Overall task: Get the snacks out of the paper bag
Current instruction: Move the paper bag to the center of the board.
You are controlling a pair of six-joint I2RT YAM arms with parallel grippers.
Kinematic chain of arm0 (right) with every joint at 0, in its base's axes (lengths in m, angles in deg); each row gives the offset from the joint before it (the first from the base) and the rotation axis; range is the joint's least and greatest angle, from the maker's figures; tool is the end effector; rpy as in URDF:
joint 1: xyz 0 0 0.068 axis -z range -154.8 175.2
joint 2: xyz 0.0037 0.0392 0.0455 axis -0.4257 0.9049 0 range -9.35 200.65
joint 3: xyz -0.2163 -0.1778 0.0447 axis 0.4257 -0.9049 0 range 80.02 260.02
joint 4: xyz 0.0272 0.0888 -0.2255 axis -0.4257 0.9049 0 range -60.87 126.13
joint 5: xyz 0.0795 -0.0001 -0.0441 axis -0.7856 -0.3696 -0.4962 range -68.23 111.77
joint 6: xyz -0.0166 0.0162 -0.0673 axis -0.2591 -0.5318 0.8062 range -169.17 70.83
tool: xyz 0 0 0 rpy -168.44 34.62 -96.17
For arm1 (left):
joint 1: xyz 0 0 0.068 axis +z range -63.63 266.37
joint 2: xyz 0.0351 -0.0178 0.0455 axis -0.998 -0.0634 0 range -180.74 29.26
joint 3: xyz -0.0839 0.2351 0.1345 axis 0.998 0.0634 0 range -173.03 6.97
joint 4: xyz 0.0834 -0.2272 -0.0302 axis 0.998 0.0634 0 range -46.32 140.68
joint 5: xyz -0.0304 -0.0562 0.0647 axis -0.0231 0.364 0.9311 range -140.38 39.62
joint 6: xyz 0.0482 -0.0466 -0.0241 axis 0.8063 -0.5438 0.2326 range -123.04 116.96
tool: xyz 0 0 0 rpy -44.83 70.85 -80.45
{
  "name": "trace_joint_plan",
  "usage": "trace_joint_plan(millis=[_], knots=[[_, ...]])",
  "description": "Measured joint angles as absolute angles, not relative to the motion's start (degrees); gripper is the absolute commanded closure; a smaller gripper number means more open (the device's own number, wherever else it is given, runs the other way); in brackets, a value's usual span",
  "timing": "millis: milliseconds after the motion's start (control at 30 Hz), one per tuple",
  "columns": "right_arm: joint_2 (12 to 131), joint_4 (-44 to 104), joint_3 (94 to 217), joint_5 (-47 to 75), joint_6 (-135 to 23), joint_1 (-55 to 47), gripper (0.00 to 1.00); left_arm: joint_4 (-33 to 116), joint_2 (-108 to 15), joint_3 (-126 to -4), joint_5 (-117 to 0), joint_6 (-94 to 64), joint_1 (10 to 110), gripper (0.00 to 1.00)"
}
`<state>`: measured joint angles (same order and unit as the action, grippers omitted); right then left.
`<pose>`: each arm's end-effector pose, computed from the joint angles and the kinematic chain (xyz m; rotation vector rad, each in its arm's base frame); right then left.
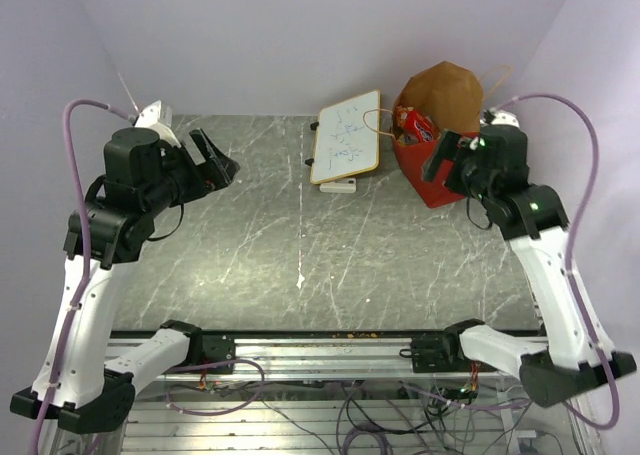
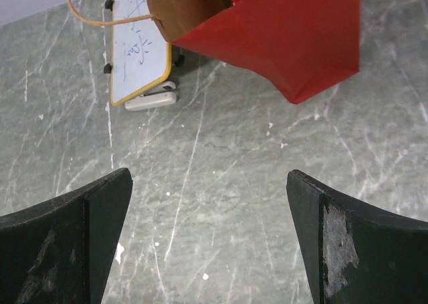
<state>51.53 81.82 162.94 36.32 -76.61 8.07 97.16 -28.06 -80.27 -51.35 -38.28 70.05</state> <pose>0.1819 0.0406 0.4277 0.3388 2.0658 0.2045 0.1524 -0.0456 0.4569 -0.3230 2.0059 -0.5942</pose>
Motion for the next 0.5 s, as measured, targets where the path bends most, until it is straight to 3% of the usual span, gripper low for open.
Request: trace_joint_plan(millis=[500], knots=[[81.49, 64.31, 169.52, 26.55, -65.73, 9.27, 0.04, 95.23, -32.65, -79.7, -57.16, -38.89, 70.97, 0.05]])
